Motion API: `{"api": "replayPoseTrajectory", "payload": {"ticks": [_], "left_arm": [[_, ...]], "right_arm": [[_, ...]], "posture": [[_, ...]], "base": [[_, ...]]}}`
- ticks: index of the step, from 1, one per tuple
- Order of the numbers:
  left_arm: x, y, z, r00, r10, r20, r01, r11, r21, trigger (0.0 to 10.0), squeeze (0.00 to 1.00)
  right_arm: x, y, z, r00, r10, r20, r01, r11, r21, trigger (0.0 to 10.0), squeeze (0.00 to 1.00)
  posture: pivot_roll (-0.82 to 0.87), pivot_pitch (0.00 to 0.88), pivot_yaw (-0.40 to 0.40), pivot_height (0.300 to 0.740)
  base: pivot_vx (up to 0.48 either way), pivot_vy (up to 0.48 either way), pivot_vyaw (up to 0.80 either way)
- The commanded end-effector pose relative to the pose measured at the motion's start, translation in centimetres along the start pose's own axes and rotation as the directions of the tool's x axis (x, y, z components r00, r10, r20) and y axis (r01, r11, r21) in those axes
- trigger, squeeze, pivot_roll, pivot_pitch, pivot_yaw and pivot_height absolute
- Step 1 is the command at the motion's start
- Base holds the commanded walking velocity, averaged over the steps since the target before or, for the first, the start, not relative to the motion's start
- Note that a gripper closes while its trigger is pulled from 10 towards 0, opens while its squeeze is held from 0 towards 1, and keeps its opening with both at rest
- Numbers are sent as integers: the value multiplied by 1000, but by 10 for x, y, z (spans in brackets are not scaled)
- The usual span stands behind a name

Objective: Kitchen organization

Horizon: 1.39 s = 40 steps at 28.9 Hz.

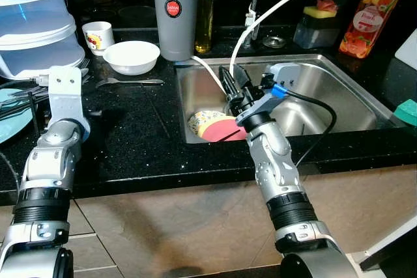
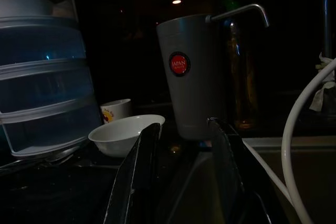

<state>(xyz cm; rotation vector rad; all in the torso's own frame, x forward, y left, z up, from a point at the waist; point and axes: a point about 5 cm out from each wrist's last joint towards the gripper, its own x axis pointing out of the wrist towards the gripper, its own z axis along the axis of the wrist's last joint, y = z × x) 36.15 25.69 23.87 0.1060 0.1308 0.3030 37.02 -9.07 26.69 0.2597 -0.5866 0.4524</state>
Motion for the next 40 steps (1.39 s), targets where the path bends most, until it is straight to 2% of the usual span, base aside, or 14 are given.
{"api": "replayPoseTrajectory", "payload": {"ticks": [1, 7, 10, 12, 18, 24, 28, 35, 38, 40], "left_arm": [[-1, 8, -5, 997, 50, -55, -49, 999, 5, 10000, 20], [-3, 11, -4, 992, 96, -83, -99, 995, -28, 10000, 24], [-4, 15, 0, 989, 136, -63, -139, 989, -47, 10000, 27], [-7, 22, 6, 977, 210, -30, -211, 974, -80, 10000, 24], [-11, 30, 10, 963, 269, -11, -268, 956, -118, 10000, 24], [-11, 28, 4, 967, 254, -39, -256, 958, -130, 10000, 20], [-13, 26, 7, 968, 250, -5, -249, 964, -98, 10000, 16], [-15, 31, 9, 959, 284, -5, -283, 953, -108, 10000, 16], [-15, 31, 3, 960, 276, -37, -279, 953, -121, 10000, 16], [-14, 29, -8, 962, 255, -93, -267, 951, -155, 10000, 16]], "right_arm": [[-1, 1, 1, 1000, 12, -1, -12, 1000, 8, 10000, 0], [-1, 1, 2, 1000, 14, -5, -14, 1000, 18, 10000, 0], [-1, 1, 2, 1000, 13, -6, -13, 1000, 21, 10000, 0], [-2, 0, 2, 1000, 12, -10, -11, 1000, 25, 10000, 0], [-2, -1, 2, 1000, 12, -15, -11, 1000, 28, 10000, 0], [-2, -1, 1, 1000, 15, -18, -15, 999, 28, 10000, 0], [-2, -1, 2, 1000, 14, -18, -13, 1000, 27, 10000, 0], [-2, -2, 2, 1000, 11, -21, -11, 1000, 28, 10000, 0], [-2, -2, 2, 1000, 12, -22, -11, 1000, 27, 10000, 0], [-2, -2, 2, 1000, 14, -23, -14, 1000, 26, 10000, 0]], "posture": [[57, 128, -22, 740], [57, 129, -19, 740], [57, 130, -18, 740], [59, 131, -17, 740], [60, 131, -16, 740], [61, 131, -15, 740], [60, 132, -13, 740], [61, 131, -11, 740], [61, 131, -11, 740], [61, 131, -11, 740]], "base": [[0, 0, 0], [0, 0, 0], [0, 0, 0], [0, 0, 0], [0, 0, 0], [0, 0, 0], [0, 0, 0], [0, 0, 0], [0, 0, 0], [0, 0, 0]]}}
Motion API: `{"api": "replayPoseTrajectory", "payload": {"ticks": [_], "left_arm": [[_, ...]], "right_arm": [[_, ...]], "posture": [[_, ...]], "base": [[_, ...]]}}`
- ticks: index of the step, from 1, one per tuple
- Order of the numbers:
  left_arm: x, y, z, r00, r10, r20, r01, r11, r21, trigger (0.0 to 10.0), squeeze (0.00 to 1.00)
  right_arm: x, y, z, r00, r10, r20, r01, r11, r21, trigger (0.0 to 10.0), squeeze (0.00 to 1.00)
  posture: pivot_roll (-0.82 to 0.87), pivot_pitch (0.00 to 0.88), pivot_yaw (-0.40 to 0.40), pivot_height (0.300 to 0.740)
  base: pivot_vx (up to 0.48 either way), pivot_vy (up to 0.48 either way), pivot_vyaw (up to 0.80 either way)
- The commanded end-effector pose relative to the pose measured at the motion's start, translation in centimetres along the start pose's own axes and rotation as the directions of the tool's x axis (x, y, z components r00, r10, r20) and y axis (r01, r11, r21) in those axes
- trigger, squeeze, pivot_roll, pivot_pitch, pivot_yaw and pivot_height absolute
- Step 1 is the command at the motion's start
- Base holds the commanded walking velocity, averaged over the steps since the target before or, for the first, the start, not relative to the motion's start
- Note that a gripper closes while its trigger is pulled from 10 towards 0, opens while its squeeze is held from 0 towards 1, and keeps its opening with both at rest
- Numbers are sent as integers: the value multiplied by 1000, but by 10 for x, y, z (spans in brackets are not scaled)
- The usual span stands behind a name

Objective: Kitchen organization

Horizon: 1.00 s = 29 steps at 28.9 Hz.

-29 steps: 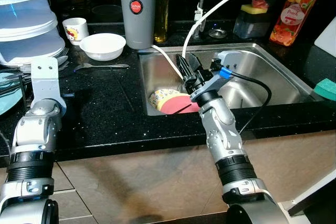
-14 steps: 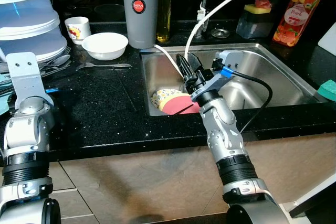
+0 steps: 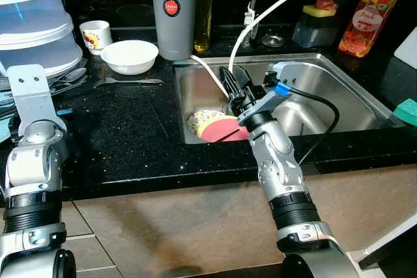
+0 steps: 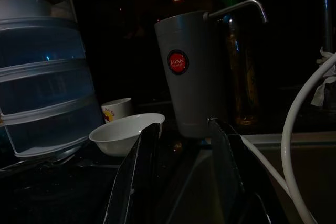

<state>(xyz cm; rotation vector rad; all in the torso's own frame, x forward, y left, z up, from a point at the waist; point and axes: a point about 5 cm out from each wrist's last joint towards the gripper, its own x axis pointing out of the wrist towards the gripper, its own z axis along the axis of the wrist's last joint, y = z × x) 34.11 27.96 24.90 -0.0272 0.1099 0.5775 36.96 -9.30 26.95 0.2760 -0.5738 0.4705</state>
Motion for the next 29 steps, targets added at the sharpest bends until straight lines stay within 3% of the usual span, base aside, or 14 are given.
{"api": "replayPoseTrajectory", "payload": {"ticks": [1, 9, 17, 18, 19, 29], "left_arm": [[1, 3, -16, 997, 1, -75, -3, 1000, -24, 10000, 12], [2, 0, -26, 992, -22, -121, 17, 999, -45, 10000, 4], [-2, -16, -28, 979, -151, -136, 147, 988, -37, 9843, 0], [-4, -22, -28, 972, -191, -135, 187, 981, -43, 1333, 0], [-4, -24, -28, 969, -205, -137, 200, 978, -53, 0, 0], [-6, -29, -29, 954, -255, -159, 246, 967, -71, 0, 0]], "right_arm": [[-2, -1, -1, 1000, 4, -13, -4, 1000, 3, 10000, 0], [-2, -1, -1, 1000, 5, -15, -5, 1000, 0, 10000, 0], [-2, -2, 0, 1000, 3, -10, -3, 1000, -2, 10000, 0], [-1, -1, 0, 1000, 3, -9, -3, 1000, -1, 10000, 0], [-1, -1, 0, 1000, 2, -9, -2, 1000, -1, 10000, 0], [-1, -2, 1, 1000, -5, -10, 5, 1000, 1, 10000, 0]], "posture": [[61, 131, -11, 740], [59, 128, -12, 740], [58, 115, -11, 740], [58, 115, -11, 740], [58, 112, -10, 740], [59, 115, -9, 740]], "base": [[0, 0, 0], [0, 0, 0], [0, 0, 0], [0, 0, 0], [0, 0, 0], [0, 0, 0]]}}
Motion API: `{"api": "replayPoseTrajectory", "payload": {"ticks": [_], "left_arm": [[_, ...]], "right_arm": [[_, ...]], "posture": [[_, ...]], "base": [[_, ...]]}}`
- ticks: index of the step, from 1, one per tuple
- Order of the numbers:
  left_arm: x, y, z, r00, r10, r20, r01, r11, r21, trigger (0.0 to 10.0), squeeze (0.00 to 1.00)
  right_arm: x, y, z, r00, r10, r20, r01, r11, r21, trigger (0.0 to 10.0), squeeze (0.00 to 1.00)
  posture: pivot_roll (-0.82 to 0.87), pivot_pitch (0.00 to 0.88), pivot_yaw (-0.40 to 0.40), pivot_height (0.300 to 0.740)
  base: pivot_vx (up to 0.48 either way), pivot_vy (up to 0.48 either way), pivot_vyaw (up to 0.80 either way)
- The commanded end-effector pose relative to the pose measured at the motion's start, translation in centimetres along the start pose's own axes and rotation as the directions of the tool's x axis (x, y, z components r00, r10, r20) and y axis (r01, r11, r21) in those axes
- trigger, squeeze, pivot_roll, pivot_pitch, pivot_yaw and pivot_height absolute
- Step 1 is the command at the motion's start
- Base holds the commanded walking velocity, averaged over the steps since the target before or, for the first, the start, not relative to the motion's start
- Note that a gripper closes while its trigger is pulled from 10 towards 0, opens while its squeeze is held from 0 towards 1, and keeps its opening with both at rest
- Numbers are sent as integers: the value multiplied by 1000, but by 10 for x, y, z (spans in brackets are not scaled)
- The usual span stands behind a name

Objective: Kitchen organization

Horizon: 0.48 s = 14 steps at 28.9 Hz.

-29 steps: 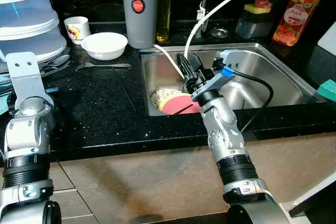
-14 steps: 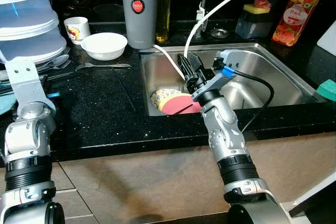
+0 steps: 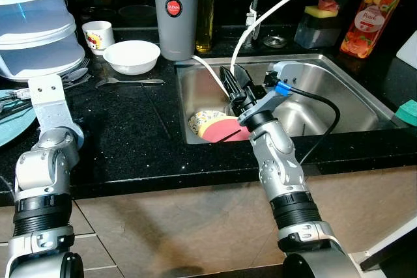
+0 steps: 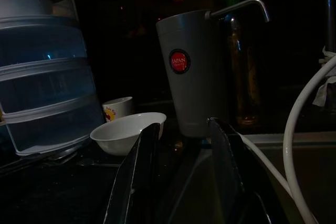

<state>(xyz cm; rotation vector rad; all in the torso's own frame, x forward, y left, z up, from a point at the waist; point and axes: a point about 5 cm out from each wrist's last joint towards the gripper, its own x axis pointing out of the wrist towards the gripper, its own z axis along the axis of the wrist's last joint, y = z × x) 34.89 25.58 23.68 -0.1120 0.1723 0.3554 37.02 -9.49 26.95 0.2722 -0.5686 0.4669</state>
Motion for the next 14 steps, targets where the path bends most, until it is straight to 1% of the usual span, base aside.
{"api": "replayPoseTrajectory", "payload": {"ticks": [1, 5, 9, 10, 11, 12, 14], "left_arm": [[1, -4, -17, 996, -38, -84, 38, 999, -10, 0, 0], [1, -8, -16, 994, -73, -81, 72, 997, -10, 0, 0], [-1, -18, -11, 989, -143, -39, 144, 990, -1, 0, 0], [-1, -23, -9, 982, -185, -24, 185, 983, 9, 0, 0], [-4, -36, -4, 964, -266, 11, 266, 964, 30, 0, 0], [-5, -40, -3, 957, -290, 21, 289, 956, 37, 0, 0], [-7, -48, -2, 940, -339, 22, 336, 938, 87, 0, 0]], "right_arm": [[0, -1, 0, 1000, -4, -5, 4, 1000, 6, 10000, 0], [0, -3, -1, 1000, -14, -9, 14, 1000, 8, 10000, 0], [0, -6, 0, 999, -40, -10, 40, 999, 18, 10000, 0], [1, -7, 0, 999, -45, -10, 45, 999, 20, 10000, 0], [2, -8, 1, 999, -53, -8, 53, 998, 24, 10000, 0], [2, -8, 1, 998, -56, -7, 56, 998, 25, 10000, 0], [3, -8, 2, 998, -61, -4, 61, 998, 30, 10000, 0]], "posture": [[60, 117, -10, 740], [61, 121, -13, 740], [63, 121, -15, 740], [63, 121, -16, 740], [63, 121, -16, 740], [63, 121, -16, 740], [63, 121, -16, 740]], "base": [[0, 0, 0], [0, 0, 0], [0, 0, 0], [0, 0, 0], [0, 0, 0], [0, 0, 0], [0, 0, 0]]}}
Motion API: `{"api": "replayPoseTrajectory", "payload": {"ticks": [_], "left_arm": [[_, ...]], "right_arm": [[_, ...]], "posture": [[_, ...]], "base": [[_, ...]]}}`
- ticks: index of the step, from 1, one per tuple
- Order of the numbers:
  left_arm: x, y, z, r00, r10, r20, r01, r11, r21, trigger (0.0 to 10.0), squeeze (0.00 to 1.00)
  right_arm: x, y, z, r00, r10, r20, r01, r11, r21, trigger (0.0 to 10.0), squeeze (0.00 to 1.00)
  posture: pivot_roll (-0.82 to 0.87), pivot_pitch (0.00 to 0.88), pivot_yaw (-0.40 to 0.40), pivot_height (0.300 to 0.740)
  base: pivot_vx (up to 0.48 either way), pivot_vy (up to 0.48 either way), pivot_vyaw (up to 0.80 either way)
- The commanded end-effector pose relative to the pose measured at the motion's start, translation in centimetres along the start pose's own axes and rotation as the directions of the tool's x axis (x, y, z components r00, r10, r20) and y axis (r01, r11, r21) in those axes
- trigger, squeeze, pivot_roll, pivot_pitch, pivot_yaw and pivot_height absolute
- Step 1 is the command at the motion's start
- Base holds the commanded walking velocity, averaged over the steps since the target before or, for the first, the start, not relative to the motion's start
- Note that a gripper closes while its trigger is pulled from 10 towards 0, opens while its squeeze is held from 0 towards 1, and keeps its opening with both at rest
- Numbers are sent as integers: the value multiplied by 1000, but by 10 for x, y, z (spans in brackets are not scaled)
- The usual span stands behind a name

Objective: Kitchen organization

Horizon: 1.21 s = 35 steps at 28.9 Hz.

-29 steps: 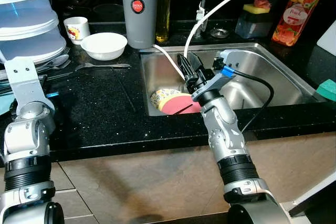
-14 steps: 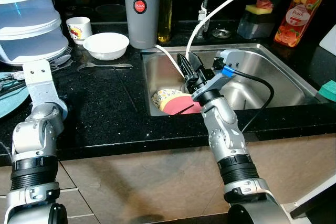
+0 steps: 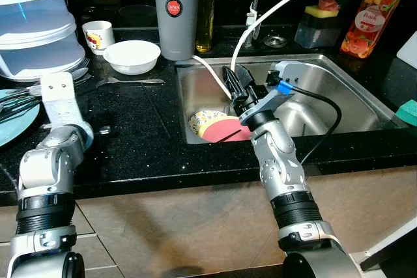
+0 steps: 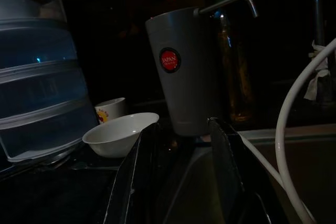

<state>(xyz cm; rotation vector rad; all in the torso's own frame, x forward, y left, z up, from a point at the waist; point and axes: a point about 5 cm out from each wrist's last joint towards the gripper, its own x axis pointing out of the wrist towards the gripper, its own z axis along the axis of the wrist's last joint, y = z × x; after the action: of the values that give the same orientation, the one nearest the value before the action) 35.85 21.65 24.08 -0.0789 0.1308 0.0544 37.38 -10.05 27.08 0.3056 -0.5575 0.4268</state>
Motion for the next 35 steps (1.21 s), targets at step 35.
{"api": "replayPoseTrajectory", "payload": {"ticks": [35], "left_arm": [[-19, -45, 34, 806, -492, 330, 492, 866, 89, 0, 0]], "right_arm": [[14, 25, 10, 998, 63, -21, -48, 902, 430, 10000, 0]], "posture": [[65, 110, -10, 740]], "base": [[0, 0, 0]]}}
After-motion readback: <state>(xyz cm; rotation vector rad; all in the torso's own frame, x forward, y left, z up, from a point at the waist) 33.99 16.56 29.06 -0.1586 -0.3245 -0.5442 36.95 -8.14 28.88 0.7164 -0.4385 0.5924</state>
